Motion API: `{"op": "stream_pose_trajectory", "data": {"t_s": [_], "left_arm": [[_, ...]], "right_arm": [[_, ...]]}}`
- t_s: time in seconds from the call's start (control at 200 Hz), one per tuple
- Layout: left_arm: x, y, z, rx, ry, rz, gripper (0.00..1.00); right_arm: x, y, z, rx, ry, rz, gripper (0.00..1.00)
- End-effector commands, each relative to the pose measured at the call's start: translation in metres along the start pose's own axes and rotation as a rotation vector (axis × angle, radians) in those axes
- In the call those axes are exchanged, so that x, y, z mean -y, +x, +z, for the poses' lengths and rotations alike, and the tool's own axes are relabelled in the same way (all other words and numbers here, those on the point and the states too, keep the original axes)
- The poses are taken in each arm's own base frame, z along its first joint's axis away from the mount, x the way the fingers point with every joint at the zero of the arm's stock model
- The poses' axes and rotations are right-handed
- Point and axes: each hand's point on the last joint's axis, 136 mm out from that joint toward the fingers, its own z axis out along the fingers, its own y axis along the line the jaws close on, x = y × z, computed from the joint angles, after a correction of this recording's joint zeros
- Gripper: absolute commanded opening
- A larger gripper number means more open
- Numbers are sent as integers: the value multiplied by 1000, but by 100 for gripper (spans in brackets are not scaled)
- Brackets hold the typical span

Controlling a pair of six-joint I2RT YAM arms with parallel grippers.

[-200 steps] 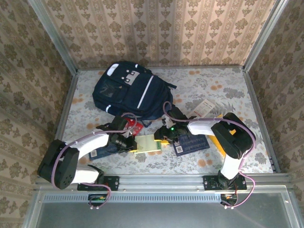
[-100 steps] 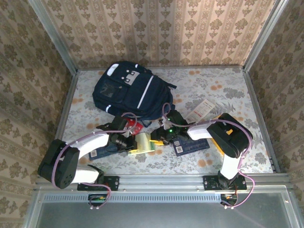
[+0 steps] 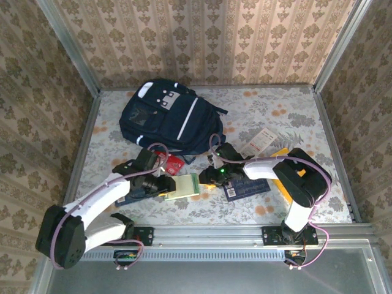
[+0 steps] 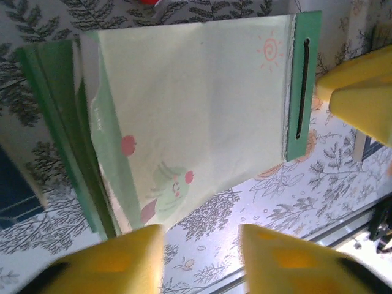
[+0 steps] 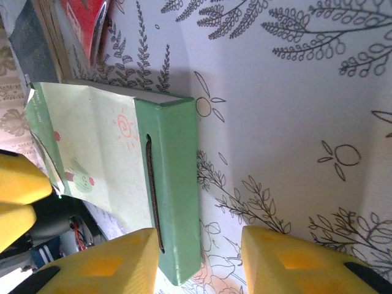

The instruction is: Pack the student bag

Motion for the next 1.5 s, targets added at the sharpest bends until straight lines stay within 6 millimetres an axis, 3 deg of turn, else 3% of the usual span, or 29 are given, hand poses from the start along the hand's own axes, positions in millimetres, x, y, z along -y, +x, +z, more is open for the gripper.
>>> {"op": "stream_pose_trajectory", "data": {"t_s": [0.0,0.185,0.38,0.635,0.91,1.05,1.165,1.28,1.495], "left_arm": [[-19,9,-7,-17,-102,-43,56],[-33,4,-4,-12,-184,-103,61],[-28,-5,8,-24,-160,-103,57],[-24,-13,26,-51,-134,-102,39],[-33,-5,38,-85,-145,-105,24],[-43,3,45,-111,-162,-111,19],[-49,9,49,-124,-168,-119,15],[-53,12,49,-129,-174,-120,10],[-50,10,51,-129,-162,-109,7]], "right_arm": [[5,1,-5,7,57,-26,42],[2,3,-5,-4,45,-31,42],[-3,6,-2,-22,30,-39,42],[-11,8,4,-41,4,-42,42],[-16,5,8,-52,-26,-26,43],[-12,3,14,-63,-12,-5,44],[5,-4,10,-19,76,1,48],[5,-8,10,-4,77,-2,51],[-34,-14,17,-20,-147,15,48]]}}
